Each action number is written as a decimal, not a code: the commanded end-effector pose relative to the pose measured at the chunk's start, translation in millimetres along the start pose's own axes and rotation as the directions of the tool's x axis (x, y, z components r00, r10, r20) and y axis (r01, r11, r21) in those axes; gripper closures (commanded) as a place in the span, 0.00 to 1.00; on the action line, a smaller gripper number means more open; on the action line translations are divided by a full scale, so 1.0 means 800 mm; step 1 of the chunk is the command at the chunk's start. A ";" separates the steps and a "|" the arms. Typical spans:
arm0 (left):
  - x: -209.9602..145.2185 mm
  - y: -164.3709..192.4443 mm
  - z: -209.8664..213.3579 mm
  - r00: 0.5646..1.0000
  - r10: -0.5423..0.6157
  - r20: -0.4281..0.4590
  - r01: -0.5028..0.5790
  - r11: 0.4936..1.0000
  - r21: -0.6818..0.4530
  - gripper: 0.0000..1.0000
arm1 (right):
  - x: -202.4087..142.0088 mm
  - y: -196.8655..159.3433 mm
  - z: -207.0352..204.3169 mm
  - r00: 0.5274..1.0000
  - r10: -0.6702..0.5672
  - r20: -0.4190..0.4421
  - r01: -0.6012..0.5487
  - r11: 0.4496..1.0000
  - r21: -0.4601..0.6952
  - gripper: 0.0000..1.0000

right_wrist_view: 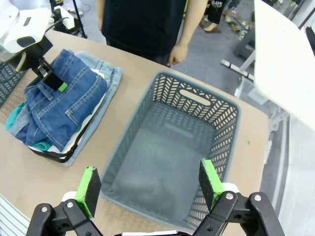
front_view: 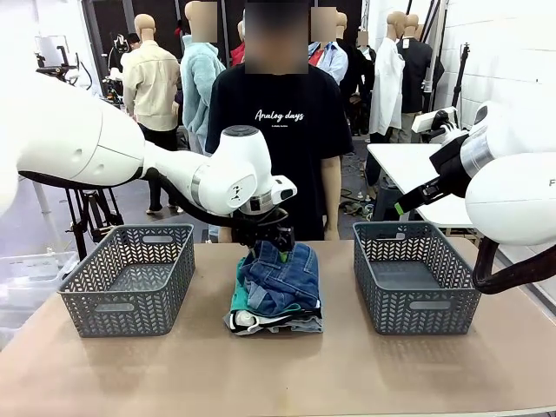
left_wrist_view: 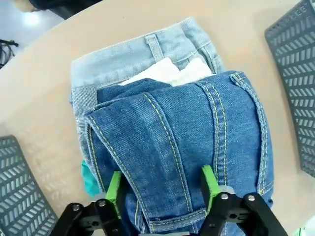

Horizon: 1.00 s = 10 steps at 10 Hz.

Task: Sort the tops and bottoms.
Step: Lift clothes from the center of the table with your left hand.

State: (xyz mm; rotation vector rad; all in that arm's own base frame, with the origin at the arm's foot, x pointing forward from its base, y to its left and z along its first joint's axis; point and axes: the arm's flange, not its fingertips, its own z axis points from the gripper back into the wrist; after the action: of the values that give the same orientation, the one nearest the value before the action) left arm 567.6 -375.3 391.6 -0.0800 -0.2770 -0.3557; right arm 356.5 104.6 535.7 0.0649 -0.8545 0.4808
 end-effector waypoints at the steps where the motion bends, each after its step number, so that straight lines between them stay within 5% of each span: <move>1: 0.009 0.002 0.001 0.999 0.040 -0.001 -0.040 0.999 -0.001 0.57 | 0.000 -0.001 -0.002 1.000 0.006 0.008 -0.006 1.000 -0.007 0.00; 4: 0.005 -0.006 0.005 0.999 0.038 -0.003 -0.038 0.999 -0.001 1.00 | 0.000 -0.001 -0.002 1.000 0.006 0.008 -0.006 1.000 -0.007 0.00; 10: 0.005 -0.005 0.008 0.999 0.045 -0.009 -0.045 0.999 0.006 1.00 | 0.000 -0.001 -0.002 1.000 0.006 0.008 -0.006 1.000 -0.007 0.00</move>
State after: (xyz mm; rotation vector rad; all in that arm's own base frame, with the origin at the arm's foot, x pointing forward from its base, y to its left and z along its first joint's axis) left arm 569.6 -377.0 398.3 -0.0789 -0.2809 -0.3446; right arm 356.5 104.6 535.7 0.0649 -0.8546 0.4807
